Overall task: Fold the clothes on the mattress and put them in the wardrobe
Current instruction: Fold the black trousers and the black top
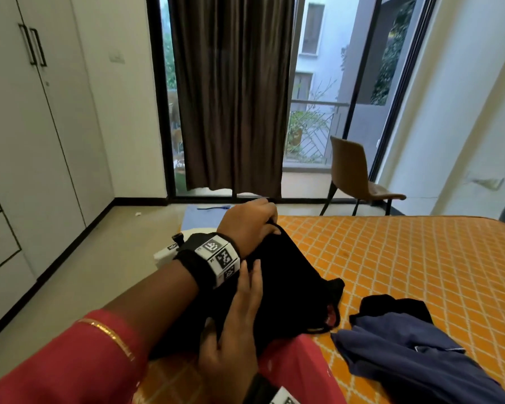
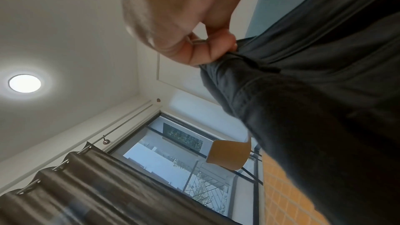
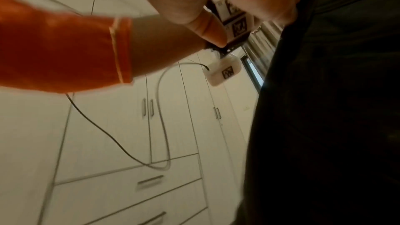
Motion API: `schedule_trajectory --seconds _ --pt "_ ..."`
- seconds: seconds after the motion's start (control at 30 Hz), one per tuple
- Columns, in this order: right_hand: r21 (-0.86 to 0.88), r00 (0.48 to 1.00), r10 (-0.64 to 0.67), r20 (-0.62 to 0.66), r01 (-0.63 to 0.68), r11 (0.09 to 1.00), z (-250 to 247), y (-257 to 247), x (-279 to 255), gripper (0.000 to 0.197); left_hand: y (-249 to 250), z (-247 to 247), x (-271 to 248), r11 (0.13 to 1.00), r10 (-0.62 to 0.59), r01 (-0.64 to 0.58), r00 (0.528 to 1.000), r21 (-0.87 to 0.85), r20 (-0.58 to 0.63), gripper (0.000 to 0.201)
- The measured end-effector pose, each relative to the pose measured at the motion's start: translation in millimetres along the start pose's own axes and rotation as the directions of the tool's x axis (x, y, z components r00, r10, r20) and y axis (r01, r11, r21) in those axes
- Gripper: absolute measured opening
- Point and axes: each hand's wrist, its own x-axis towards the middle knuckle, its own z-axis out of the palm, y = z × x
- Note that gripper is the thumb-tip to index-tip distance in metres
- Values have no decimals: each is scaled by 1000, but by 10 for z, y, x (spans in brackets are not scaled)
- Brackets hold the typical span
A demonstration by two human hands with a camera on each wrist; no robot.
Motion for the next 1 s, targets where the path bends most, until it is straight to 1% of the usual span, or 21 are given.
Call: schedule_trajectory --seconds 0.07,0.13,0.23,0.3,0.33,0.4,0.47,0.5,0.53,0.6,0.67,0.7,0.73,0.77,0.8,0.83,0.87,0.9,0.93,0.97,1.0 --pt "-155 991 -108 -74 96 983 25 173 120 83 -33 -63 64 999 -11 10 999 -30 -33 17" --pt "-362 975 -176 -136 117 925 -47 430 418 77 -106 -158 92 996 -40 33 996 -84 -80 16" --pt "-522 975 -151 -163 45 852 -220 766 947 71 -179 -281 93 982 -62 32 986 -186 -158 12" --pt "-568 983 -121 -138 22 823 -245 908 1179 65 -153 -314 89 975 -53 15 985 -223 -165 11" --pt "-568 987 -95 -131 4 823 -233 940 1263 66 -132 -306 81 973 -48 11 986 -230 -158 11" --pt "-569 997 -18 -79 -30 822 -235 928 1391 86 -126 -241 29 976 -52 18 987 -219 -150 11" --pt "-632 998 29 54 12 775 -272 913 1507 105 -198 -185 -32 969 -111 70 980 -236 -164 11" --pt "-665 994 15 108 61 745 -282 909 1583 108 -251 -196 -49 959 -150 101 974 -263 -172 11" --pt "-684 988 -20 150 118 720 -280 877 1678 106 -302 -245 -47 948 -180 119 965 -295 -189 11" --pt "-701 967 -139 215 252 668 -247 726 1934 94 -394 -441 -2 936 -205 113 946 -335 -252 12" --pt "-683 924 -307 229 378 625 -196 499 2293 72 -420 -737 82 927 -178 39 921 -373 -345 11" --pt "-665 891 -394 226 437 606 -181 356 2478 63 -428 -893 123 916 -159 -17 902 -401 -402 13" --pt "-648 854 -470 223 490 583 -168 215 2654 57 -452 -1027 160 893 -155 -73 876 -445 -456 20" --pt "-636 818 -532 220 534 557 -162 68 2814 54 -504 -1124 190 851 -171 -124 854 -511 -492 32" --pt "-626 786 -578 219 567 535 -164 -66 2949 53 -567 -1185 211 789 -211 -153 843 -596 -496 44" --pt "-614 760 -612 219 595 519 -181 -186 3064 53 -646 -1207 225 719 -259 -145 852 -679 -456 53" --pt "-603 740 -636 218 615 509 -209 -297 3170 54 -719 -1201 230 650 -290 -108 880 -752 -377 62" --pt "-594 724 -657 212 629 502 -247 -395 3279 54 -829 -1152 235 604 -298 -36 916 -796 -268 71" --pt "-587 709 -674 207 641 495 -291 -493 3385 55 -886 -1108 224 582 -273 30 949 -813 -160 81" --pt "-583 693 -691 207 654 482 -337 -599 3484 55 -925 -1055 224 571 -233 66 969 -819 -84 87" --pt "-585 669 -712 211 670 457 -383 -707 3573 55 -939 -1006 237 571 -201 79 978 -817 -46 89"
